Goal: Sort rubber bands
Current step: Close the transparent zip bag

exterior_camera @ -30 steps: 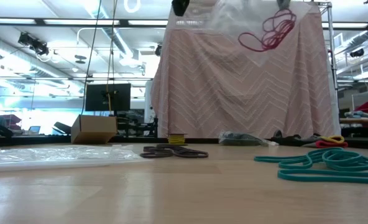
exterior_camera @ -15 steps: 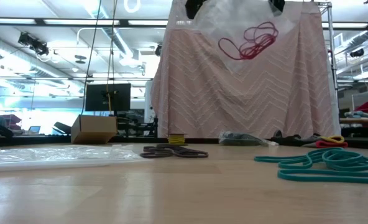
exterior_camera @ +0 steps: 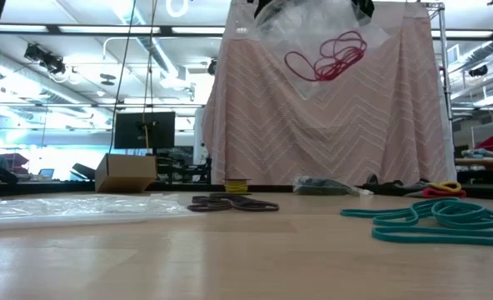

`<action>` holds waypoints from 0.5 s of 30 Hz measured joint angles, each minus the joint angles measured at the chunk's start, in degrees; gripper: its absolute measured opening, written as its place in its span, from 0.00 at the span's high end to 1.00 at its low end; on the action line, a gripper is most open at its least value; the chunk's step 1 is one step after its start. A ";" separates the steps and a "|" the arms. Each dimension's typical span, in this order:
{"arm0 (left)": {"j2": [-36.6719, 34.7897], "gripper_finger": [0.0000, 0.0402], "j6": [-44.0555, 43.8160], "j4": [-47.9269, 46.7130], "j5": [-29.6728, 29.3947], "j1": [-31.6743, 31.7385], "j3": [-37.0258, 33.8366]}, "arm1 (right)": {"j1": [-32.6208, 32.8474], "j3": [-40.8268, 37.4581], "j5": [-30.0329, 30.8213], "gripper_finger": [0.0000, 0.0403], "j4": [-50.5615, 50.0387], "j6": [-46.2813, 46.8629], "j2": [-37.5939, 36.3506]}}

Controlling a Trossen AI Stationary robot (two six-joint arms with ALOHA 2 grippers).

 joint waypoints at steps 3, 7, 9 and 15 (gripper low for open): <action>0.00 0.51 0.59 0.85 0.00 0.00 0.00 | -0.42 0.00 -0.27 1.00 0.17 0.00 0.00; 0.00 0.60 0.60 0.80 0.00 0.00 0.00 | -0.77 0.00 -0.60 1.00 0.29 0.00 0.00; 0.00 0.66 0.87 0.80 0.01 0.00 0.00 | -0.81 0.00 -0.64 1.00 0.26 0.00 0.00; 0.00 0.80 1.44 0.78 1.16 0.00 0.00 | -1.08 0.00 -1.03 1.00 0.26 0.33 0.00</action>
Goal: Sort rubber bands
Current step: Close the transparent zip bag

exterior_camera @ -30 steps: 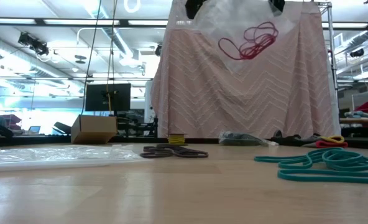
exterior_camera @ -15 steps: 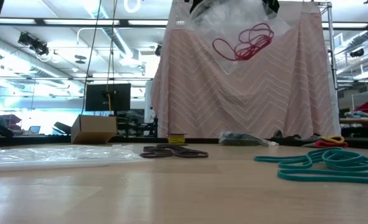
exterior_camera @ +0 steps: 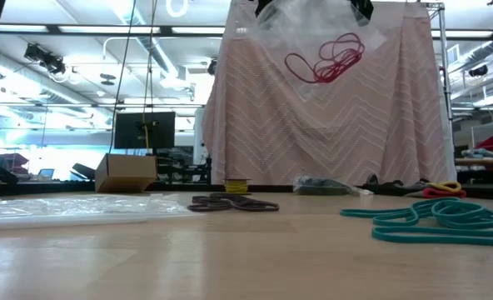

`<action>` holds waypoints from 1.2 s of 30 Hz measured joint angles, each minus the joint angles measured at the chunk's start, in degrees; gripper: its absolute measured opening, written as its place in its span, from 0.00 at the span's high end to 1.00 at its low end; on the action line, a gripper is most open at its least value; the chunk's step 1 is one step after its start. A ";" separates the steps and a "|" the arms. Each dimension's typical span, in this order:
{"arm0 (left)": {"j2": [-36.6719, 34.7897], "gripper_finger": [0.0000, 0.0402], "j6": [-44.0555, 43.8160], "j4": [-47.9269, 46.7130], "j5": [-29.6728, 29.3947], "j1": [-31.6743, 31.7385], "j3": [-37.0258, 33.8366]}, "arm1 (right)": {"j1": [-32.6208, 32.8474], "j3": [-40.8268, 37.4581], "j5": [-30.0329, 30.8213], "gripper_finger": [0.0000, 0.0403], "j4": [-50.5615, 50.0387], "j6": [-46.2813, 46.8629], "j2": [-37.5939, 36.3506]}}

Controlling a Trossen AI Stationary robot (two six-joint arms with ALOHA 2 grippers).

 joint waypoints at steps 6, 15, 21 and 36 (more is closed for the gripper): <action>0.00 0.82 0.00 0.51 0.00 0.00 0.00 | -0.02 0.00 0.00 1.00 0.00 0.04 0.00; -0.02 0.81 -0.02 1.62 -0.29 -0.15 0.00 | -0.02 0.00 -0.44 1.00 0.18 0.09 0.00; -0.02 0.82 -0.29 1.66 -0.44 -0.20 0.00 | -0.02 0.00 -0.50 1.00 1.16 0.09 0.00; -0.13 0.97 -1.55 0.51 -1.05 -0.20 0.02 | -0.02 0.00 -1.49 1.00 2.11 0.07 0.00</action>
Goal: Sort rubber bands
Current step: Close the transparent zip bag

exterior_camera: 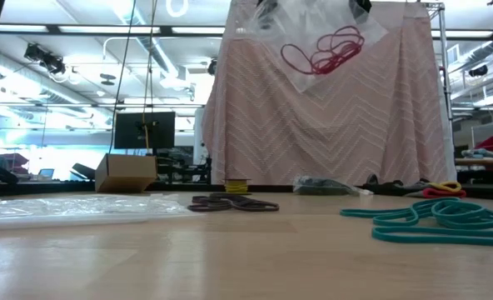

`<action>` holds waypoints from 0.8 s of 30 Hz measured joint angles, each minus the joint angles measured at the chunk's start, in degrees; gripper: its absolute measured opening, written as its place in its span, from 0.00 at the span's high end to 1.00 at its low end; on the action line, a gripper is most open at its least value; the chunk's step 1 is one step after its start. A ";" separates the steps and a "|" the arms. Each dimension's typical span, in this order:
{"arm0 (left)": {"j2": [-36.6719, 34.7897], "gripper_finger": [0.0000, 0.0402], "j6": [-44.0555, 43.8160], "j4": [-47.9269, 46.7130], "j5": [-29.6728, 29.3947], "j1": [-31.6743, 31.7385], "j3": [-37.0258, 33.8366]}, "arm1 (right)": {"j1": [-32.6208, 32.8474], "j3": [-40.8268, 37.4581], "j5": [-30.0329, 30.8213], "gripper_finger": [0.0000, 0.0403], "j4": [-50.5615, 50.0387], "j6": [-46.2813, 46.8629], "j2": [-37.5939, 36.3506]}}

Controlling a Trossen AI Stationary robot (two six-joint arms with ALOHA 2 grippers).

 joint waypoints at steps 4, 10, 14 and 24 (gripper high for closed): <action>0.00 0.97 0.00 -0.66 0.04 0.00 0.07 | 0.02 -0.02 0.25 1.00 -0.14 0.00 -0.41; -0.04 0.97 0.01 -2.63 0.80 0.04 0.07 | 0.02 -0.02 0.96 1.00 -0.11 0.00 -1.35; -0.02 0.97 0.00 -3.52 1.15 0.04 0.06 | 0.02 -0.02 1.29 1.00 0.59 0.00 -1.62; 0.09 0.97 0.00 -4.29 1.55 0.00 -0.04 | 0.00 0.02 0.92 1.00 0.70 0.09 -1.62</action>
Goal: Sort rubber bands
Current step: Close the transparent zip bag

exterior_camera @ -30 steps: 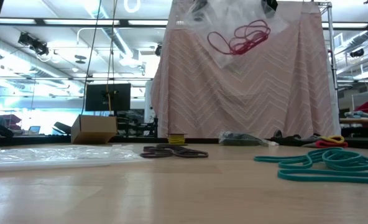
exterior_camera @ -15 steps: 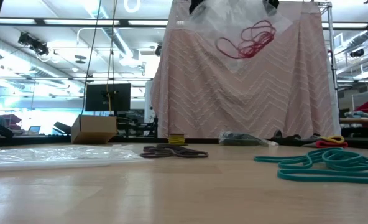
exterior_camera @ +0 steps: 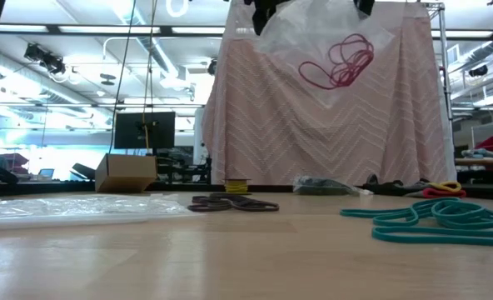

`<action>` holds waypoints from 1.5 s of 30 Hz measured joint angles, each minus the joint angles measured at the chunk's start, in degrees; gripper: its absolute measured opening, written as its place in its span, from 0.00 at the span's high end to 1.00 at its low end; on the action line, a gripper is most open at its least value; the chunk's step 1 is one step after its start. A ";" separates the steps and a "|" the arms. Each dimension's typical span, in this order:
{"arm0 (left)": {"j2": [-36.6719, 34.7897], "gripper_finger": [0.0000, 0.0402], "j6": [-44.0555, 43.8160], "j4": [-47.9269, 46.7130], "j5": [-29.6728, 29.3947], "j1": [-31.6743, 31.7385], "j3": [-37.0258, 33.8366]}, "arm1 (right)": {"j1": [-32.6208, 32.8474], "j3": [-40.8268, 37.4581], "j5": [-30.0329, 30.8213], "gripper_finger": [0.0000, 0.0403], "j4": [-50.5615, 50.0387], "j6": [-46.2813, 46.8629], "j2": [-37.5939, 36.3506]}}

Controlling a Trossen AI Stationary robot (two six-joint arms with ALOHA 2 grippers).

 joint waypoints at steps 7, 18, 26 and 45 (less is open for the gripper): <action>0.00 0.97 0.00 0.33 0.48 0.00 0.00 | -0.34 0.02 -1.90 0.97 -0.64 -2.49 -0.29; 0.00 0.97 0.00 0.79 1.90 0.00 0.00 | -2.24 0.04 -7.37 0.71 -4.38 -1.36 -0.26; 0.00 0.98 0.00 1.07 1.92 0.00 0.00 | -2.25 0.04 -7.73 0.88 -4.15 -2.01 -0.26; 0.00 0.98 -1.51 2.91 2.57 -0.02 0.00 | -3.34 0.00 -7.44 0.99 -2.99 -2.97 -0.24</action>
